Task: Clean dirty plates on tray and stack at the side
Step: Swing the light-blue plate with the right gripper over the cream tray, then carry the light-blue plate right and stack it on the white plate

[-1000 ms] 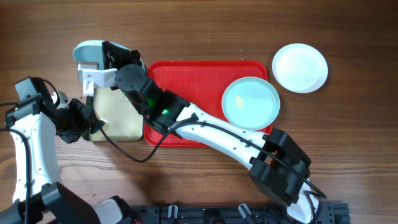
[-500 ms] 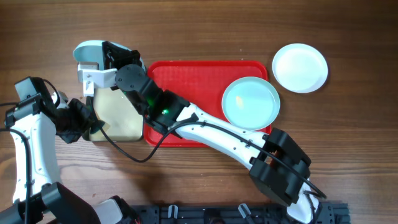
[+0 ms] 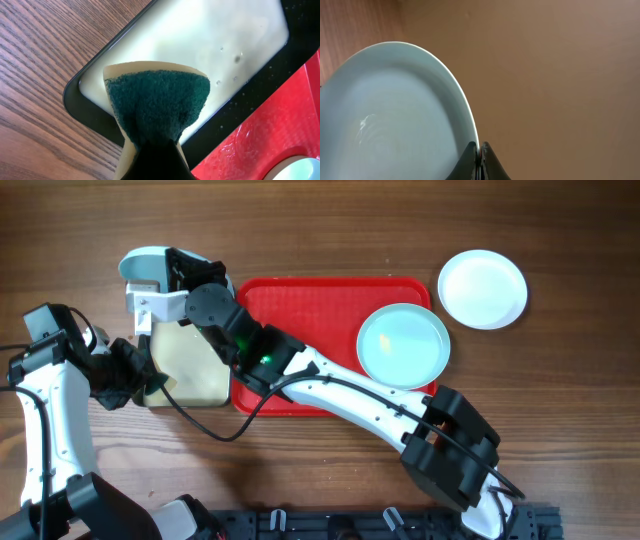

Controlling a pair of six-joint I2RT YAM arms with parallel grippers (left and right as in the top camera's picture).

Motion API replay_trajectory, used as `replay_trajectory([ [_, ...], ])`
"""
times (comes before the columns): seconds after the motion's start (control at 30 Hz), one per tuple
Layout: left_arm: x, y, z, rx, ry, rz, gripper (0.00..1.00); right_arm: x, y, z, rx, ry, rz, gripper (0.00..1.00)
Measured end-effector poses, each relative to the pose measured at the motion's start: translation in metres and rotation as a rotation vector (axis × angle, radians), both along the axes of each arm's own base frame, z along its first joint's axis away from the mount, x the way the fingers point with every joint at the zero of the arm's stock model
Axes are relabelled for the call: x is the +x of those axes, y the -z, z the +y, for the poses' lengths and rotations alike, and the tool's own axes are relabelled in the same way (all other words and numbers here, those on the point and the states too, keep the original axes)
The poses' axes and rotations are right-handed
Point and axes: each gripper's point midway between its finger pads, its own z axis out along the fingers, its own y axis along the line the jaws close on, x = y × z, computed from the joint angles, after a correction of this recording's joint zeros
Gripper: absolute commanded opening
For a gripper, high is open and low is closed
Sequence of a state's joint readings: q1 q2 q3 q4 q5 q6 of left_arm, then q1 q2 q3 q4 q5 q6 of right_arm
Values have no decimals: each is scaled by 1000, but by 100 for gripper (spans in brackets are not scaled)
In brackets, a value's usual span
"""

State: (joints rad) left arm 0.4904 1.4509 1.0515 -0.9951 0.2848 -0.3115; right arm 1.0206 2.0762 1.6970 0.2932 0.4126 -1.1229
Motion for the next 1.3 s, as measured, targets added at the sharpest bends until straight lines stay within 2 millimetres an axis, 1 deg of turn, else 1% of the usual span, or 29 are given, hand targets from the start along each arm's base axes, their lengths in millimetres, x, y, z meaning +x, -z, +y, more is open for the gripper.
replay_trajectory([
  [0.2,0,0,0,0,0,0,4,0,2,0,-2,1,8,4],
  [0.37,0,0,0,0,0,0,4,0,5,-1,65,10,70,4],
  [0.5,0,0,0,0,0,0,4,3,19,-6,193,47,223,4],
  [0.6,0,0,0,0,0,0,4,13,40,-19,279,111,373,4],
  [0.67,0,0,0,0,0,0,4,23,56,-33,348,164,489,4],
  [0.77,0,0,0,0,0,0,4,34,73,-46,433,195,637,4],
  [0.83,0,0,0,0,0,0,4,40,80,-51,502,187,745,4],
  [1.0,0,0,0,0,0,0,4,44,84,-53,647,122,960,4],
  [1.1,0,0,0,0,0,0,4,44,86,-55,696,105,1055,4],
  [1.13,0,0,0,0,0,0,4,44,89,-58,722,104,1113,4],
  [1.3,0,0,0,0,0,-1,4,48,95,-71,806,123,1280,4],
])
